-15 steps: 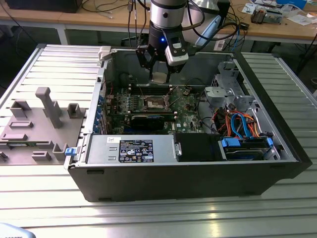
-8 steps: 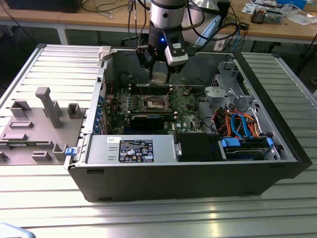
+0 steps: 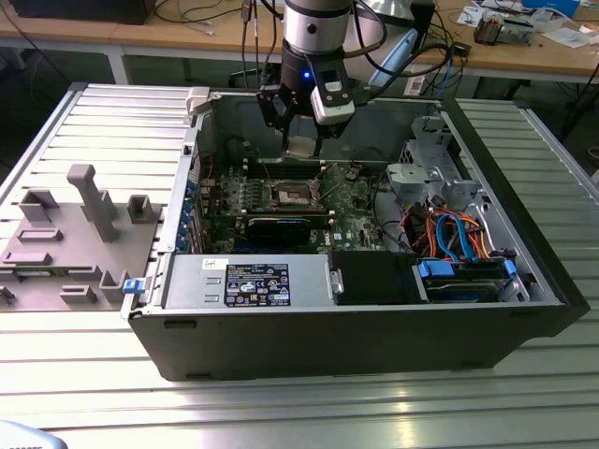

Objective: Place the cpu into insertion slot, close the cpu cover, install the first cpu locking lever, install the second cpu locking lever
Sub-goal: 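Place the cpu into insertion slot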

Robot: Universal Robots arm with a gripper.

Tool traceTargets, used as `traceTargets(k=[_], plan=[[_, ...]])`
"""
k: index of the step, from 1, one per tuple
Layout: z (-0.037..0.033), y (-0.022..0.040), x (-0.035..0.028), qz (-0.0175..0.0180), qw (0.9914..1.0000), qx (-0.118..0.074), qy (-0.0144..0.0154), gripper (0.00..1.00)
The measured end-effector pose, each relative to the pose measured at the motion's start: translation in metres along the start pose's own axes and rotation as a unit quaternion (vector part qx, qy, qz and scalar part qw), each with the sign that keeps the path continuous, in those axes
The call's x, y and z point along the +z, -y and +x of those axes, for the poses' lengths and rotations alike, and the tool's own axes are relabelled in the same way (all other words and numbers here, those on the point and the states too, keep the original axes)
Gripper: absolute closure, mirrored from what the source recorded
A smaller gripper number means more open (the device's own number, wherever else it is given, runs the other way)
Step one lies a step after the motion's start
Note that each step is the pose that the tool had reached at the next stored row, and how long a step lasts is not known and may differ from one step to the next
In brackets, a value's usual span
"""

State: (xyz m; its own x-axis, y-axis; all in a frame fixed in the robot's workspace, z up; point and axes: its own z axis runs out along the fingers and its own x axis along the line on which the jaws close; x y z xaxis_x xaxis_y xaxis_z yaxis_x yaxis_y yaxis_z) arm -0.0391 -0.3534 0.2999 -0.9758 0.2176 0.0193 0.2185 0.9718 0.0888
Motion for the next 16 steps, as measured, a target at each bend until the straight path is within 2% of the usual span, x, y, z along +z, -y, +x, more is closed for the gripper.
traceTargets(k=[16], plan=[[0.0,0.0,0.0003,-0.0002,0.99992,0.012,0.0011,0.45]])
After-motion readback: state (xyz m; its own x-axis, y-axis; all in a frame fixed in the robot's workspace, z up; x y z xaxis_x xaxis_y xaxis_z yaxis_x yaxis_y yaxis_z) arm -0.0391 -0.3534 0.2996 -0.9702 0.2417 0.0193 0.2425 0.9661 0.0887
